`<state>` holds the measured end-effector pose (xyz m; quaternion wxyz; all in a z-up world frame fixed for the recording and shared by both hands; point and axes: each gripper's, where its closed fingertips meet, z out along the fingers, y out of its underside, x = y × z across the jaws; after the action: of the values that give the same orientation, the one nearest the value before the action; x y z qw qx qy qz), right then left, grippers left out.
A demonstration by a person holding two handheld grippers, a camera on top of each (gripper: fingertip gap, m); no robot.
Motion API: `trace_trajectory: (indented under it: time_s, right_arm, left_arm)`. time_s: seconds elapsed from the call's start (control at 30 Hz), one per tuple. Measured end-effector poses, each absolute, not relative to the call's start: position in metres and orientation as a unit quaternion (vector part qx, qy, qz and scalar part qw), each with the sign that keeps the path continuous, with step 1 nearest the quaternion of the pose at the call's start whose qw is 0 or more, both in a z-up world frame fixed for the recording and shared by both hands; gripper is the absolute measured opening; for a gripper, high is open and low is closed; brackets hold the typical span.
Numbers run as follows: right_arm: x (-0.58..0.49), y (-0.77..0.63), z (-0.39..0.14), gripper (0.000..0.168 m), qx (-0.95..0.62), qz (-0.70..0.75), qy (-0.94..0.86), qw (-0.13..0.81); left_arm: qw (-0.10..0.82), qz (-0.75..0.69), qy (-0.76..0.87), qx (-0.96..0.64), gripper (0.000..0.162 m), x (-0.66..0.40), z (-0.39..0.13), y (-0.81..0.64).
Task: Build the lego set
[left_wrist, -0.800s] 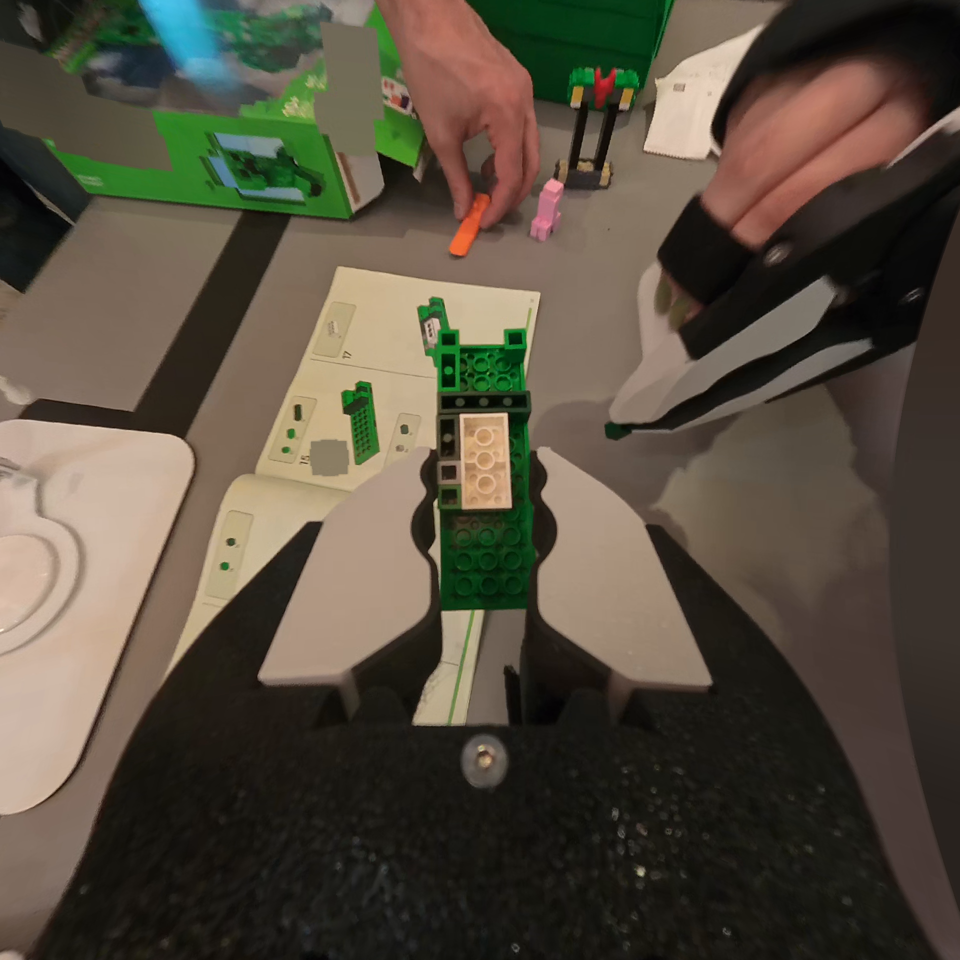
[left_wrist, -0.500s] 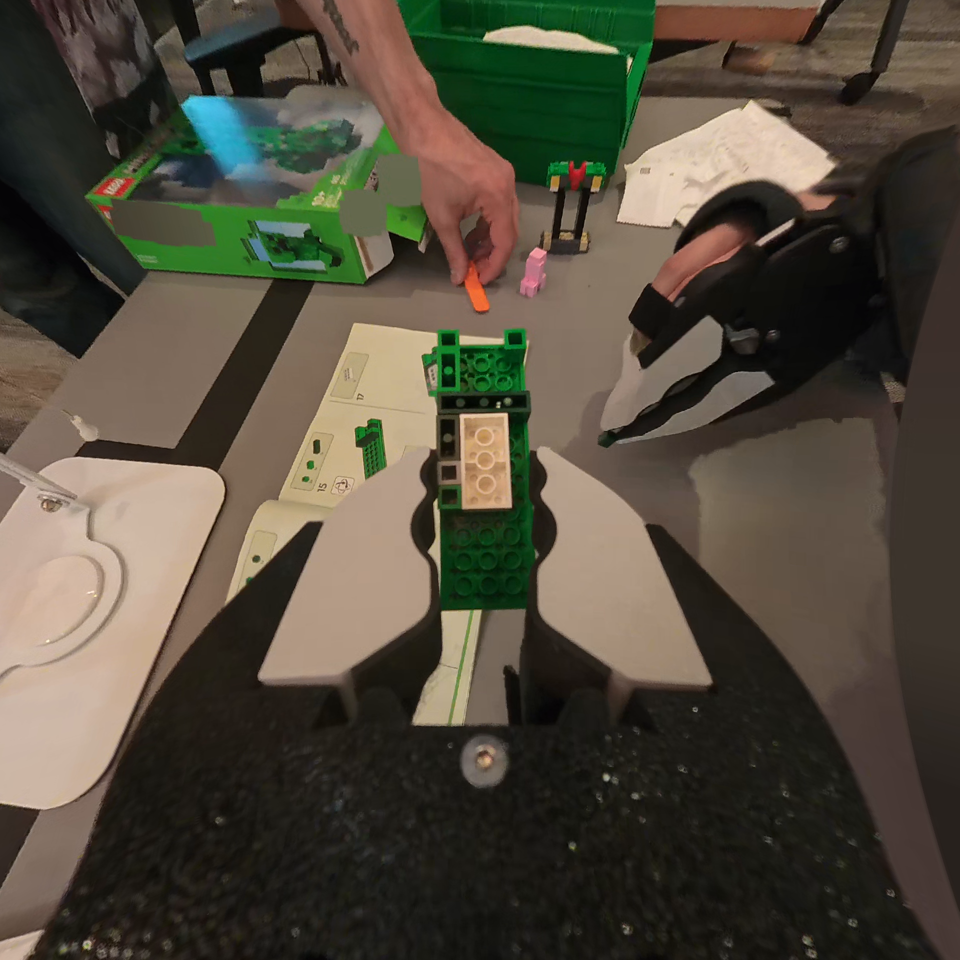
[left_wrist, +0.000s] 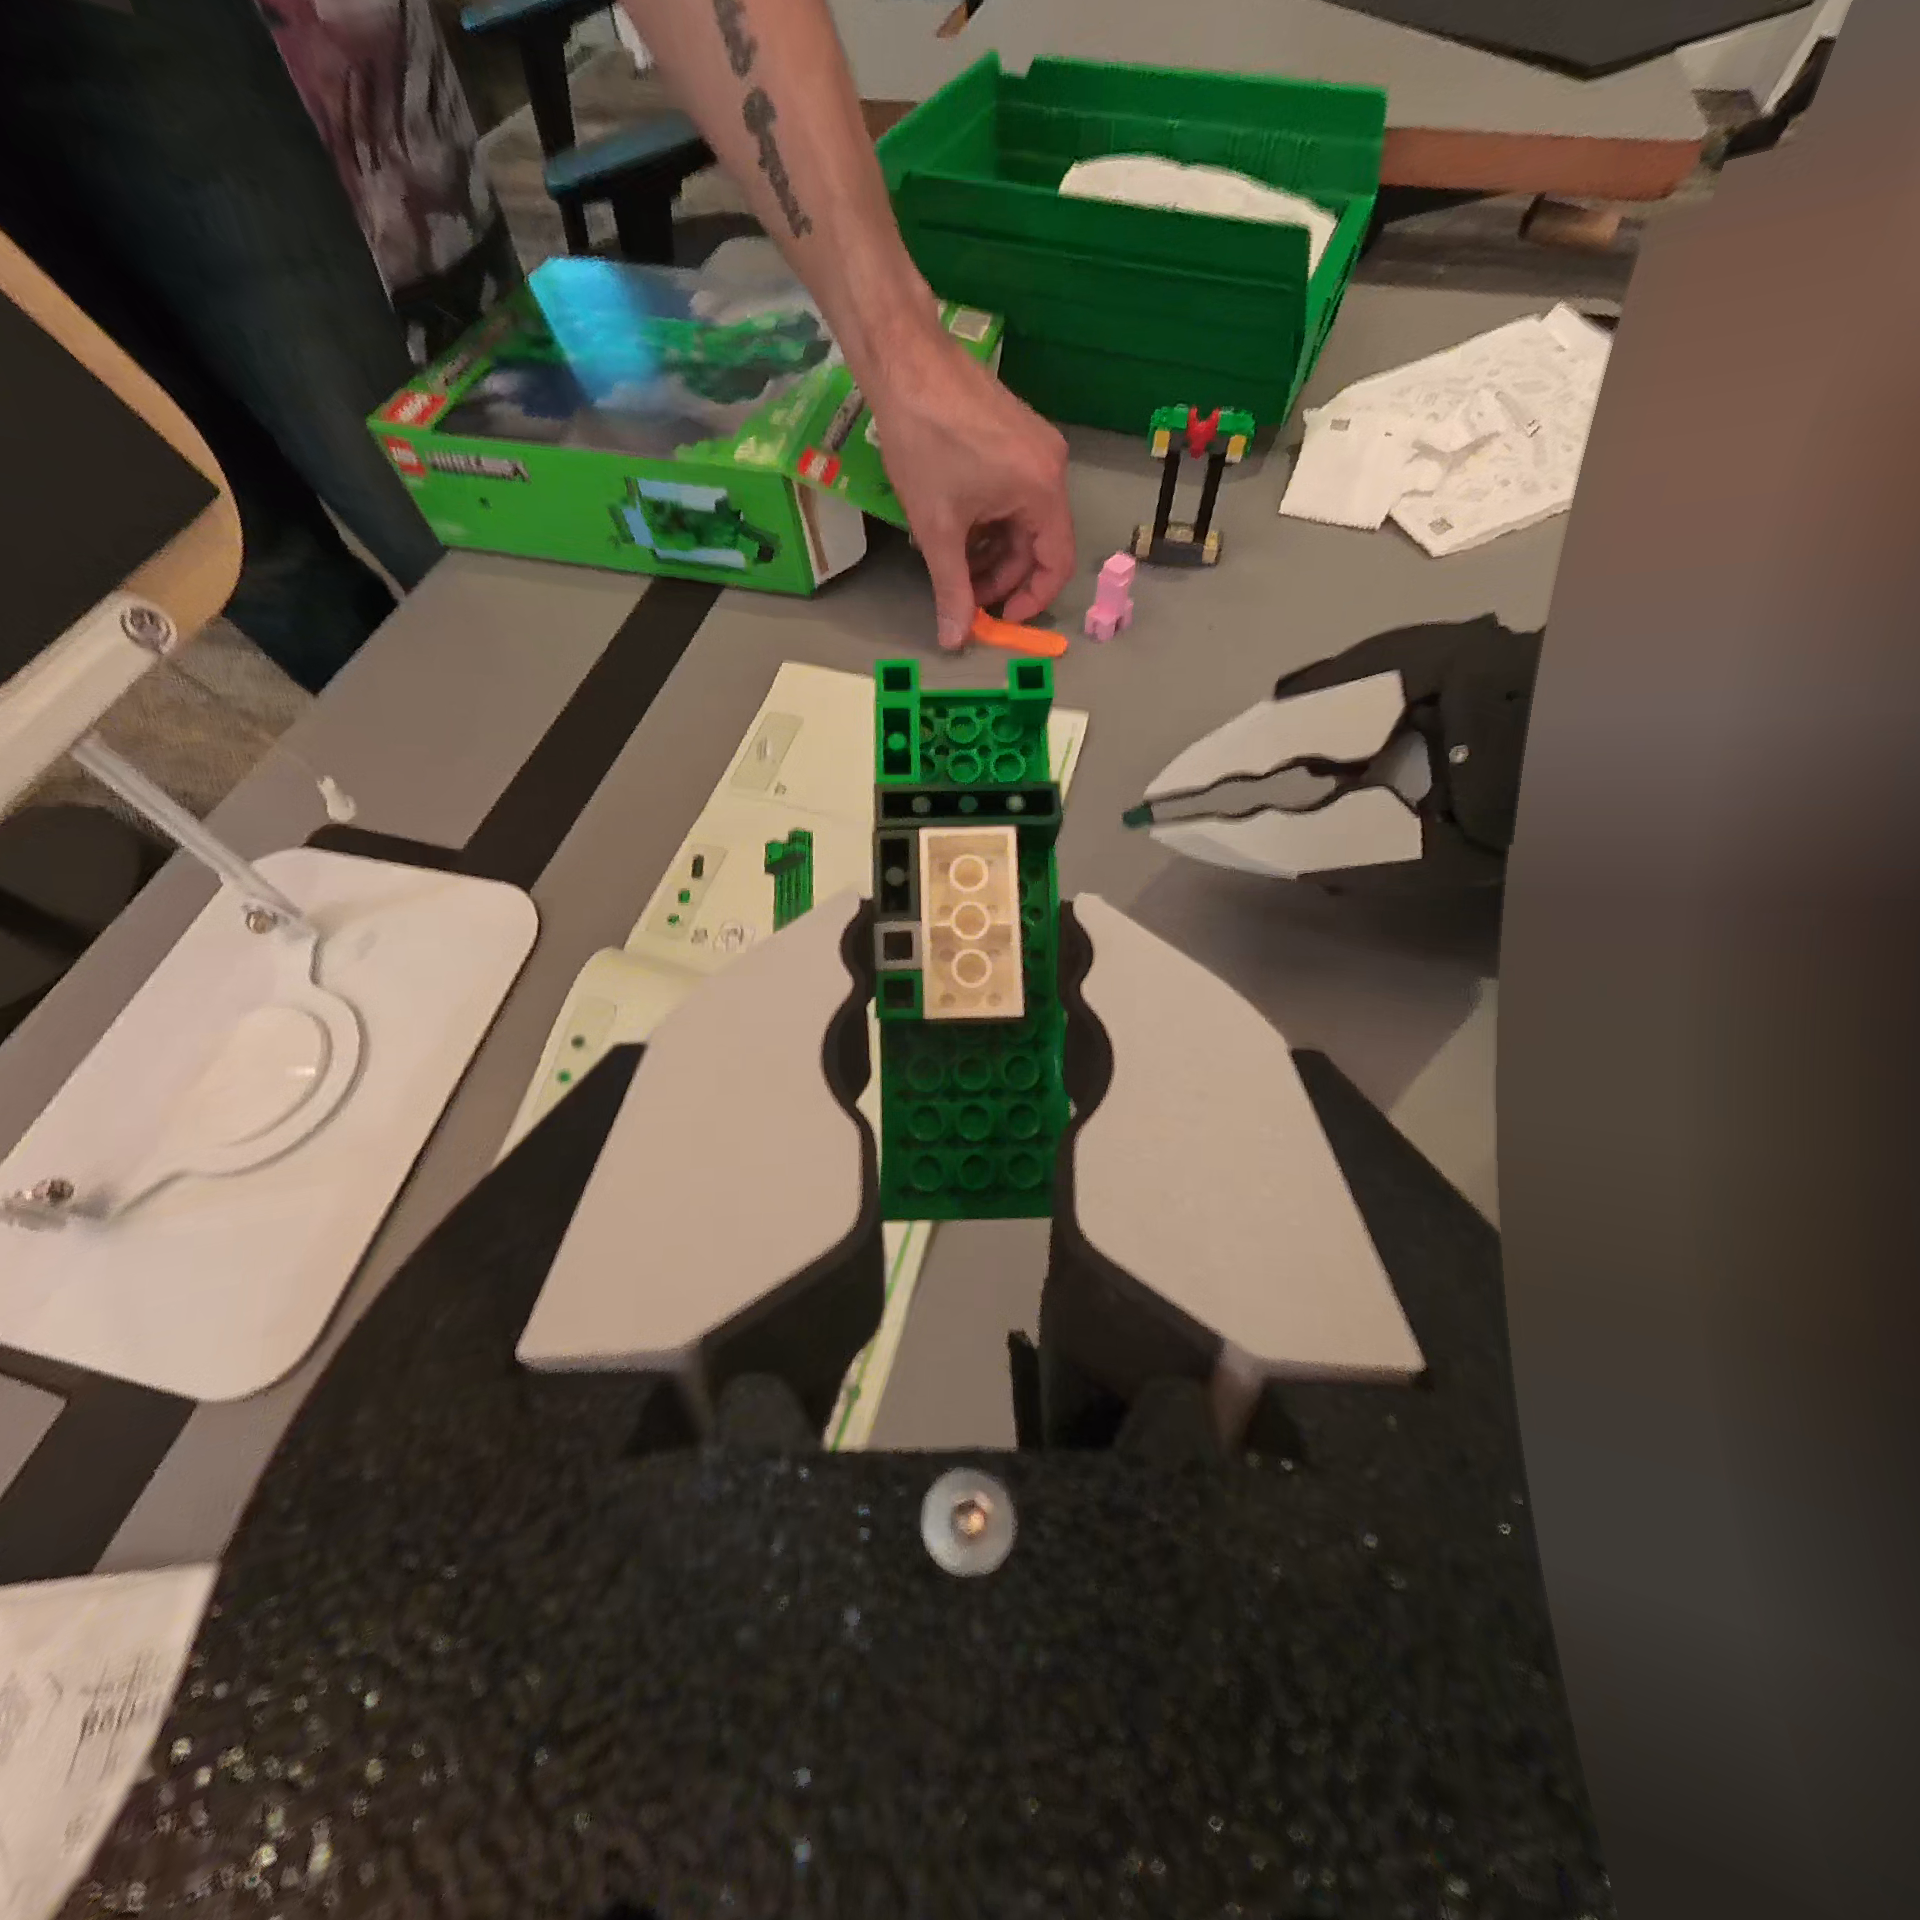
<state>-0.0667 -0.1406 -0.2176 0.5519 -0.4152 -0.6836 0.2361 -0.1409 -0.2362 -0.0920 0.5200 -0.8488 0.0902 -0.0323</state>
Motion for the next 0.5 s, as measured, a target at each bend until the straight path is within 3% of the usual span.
trace_trajectory:
  time_s: [0.23, 0.5]
  right_arm:
    - [-0.055, -0.105, -0.208, 0.008, -0.454, 0.138, -0.599, 0.644]
    - [-0.048, -0.087, -0.21, 0.007, -0.508, 0.154, -0.547, 0.647]
  left_arm:
    - [0.427, -0.056, 0.093, -0.898, 0.033, -0.133, -0.117, -0.261]
    - [0.383, -0.024, 0.141, -0.913, 0.033, -0.109, -0.114, -0.294]
